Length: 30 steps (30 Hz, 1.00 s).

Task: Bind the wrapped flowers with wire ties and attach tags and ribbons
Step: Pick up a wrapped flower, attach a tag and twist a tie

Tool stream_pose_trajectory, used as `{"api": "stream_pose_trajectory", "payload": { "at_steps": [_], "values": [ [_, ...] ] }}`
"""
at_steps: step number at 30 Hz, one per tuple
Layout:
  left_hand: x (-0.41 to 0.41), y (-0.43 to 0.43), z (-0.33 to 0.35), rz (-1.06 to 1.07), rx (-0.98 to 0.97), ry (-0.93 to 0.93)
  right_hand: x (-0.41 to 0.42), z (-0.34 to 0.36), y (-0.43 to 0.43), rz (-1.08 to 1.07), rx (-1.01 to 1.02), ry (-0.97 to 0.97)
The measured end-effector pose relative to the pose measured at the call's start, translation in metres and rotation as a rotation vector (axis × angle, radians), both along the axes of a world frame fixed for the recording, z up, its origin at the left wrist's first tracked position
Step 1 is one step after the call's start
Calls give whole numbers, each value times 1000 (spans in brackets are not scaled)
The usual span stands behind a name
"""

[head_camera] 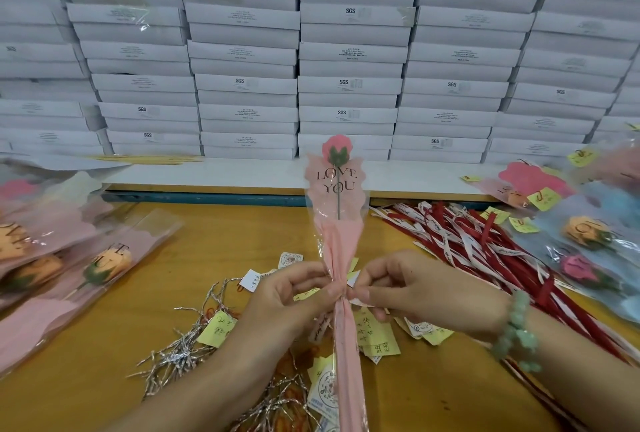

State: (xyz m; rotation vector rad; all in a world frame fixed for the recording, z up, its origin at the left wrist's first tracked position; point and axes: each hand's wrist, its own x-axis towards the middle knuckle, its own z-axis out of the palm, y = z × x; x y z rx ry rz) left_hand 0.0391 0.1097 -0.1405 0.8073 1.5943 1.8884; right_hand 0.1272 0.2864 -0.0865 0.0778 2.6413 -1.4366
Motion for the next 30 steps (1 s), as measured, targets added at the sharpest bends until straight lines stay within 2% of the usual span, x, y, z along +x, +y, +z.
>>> {"api": "stream_pose_trajectory", "payload": {
  "at_steps": [4,9,16,18,22,25,27,30],
  "values": [
    [-1,-1,1,5,4,12,-10,-8,-14,-40,-20,79],
    [-2,0,-1,90,-39,7,-8,-7,-13,-128,-227,-44],
    [-2,0,4,94,-293,50,-5,-14,-9,-162,-95,-19],
    [-4,-2,14,78,-428,186,-5,-14,-6,-161,-47,-15],
    [-12,-14,30,32,-783,672,-2,-11,0,-120,42,-65],
    [-20,-22,40,19,-916,855,-1,-6,6,-95,141,-123],
    [-29,-27,45,-18,-909,823,0,0,12,-79,185,-168],
    [-46,-35,57,-68,-765,644,3,10,23,-62,248,-236]
  ]
}}
